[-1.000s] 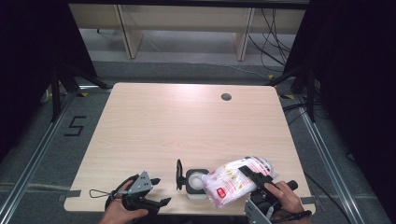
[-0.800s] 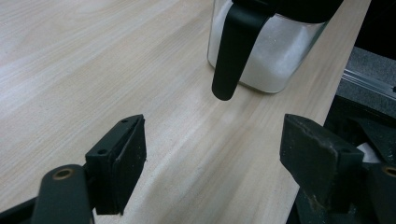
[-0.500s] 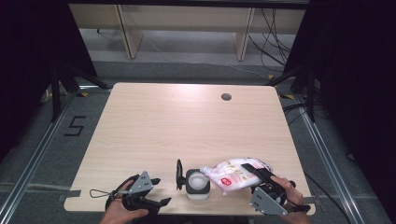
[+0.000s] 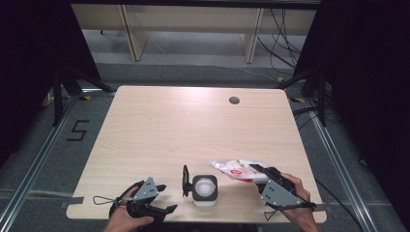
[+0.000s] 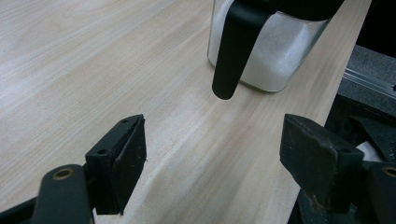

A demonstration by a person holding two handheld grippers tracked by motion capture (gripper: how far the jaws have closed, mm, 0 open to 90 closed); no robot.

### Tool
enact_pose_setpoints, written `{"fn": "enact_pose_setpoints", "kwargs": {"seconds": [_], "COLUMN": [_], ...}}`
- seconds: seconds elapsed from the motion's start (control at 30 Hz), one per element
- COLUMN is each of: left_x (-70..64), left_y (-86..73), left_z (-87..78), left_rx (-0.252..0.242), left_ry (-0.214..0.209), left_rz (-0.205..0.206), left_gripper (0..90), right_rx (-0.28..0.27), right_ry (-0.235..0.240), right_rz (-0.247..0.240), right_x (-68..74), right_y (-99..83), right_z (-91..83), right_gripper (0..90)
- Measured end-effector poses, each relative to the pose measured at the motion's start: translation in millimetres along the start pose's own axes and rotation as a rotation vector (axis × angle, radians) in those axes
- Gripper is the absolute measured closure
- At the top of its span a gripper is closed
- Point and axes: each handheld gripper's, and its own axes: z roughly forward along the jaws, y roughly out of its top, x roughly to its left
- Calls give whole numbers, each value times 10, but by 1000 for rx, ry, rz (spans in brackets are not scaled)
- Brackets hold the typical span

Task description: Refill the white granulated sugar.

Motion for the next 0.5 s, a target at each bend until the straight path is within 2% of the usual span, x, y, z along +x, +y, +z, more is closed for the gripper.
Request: {"fn": "enact_pose_setpoints", "kwargs": {"seconds": [0.03,0.07,0.1,0.17,0.2,0.23,0.33,0.4,0.43,0.47,0.5], "left_x": [-1,-6,0,2,-6,3,-3,15,-2,-2,-2], "left_y": [1,0,1,4,2,5,1,8,1,1,1], "left_z": [0,3,-2,-6,0,-3,1,-4,-1,-1,-2], "left_rx": [0,1,9,10,2,3,-1,1,1,0,0], "left_ry": [2,0,2,-1,-2,-1,1,-5,-2,-2,-2], "left_rz": [1,-8,1,7,-8,8,-3,24,-9,-9,-7], "left_gripper": [225,225,225,225,225,225,225,225,225,225,225], "right_rx": [1,-5,-6,-16,-26,-28,-37,-40,-45,-44,-37], "right_ry": [2,5,6,0,15,7,1,19,27,14,33], "right_rz": [29,22,32,89,108,113,175,202,205,223,229], "right_x": [-1,-19,-30,-42,-58,-77,-107,-119,-122,-105,-107], "right_y": [-13,-23,-36,-68,-77,-89,-130,-162,-173,-189,-204], "right_z": [11,30,47,79,99,121,184,234,254,277,295], "right_gripper": [686,687,688,689,689,690,691,692,691,692,692]}}
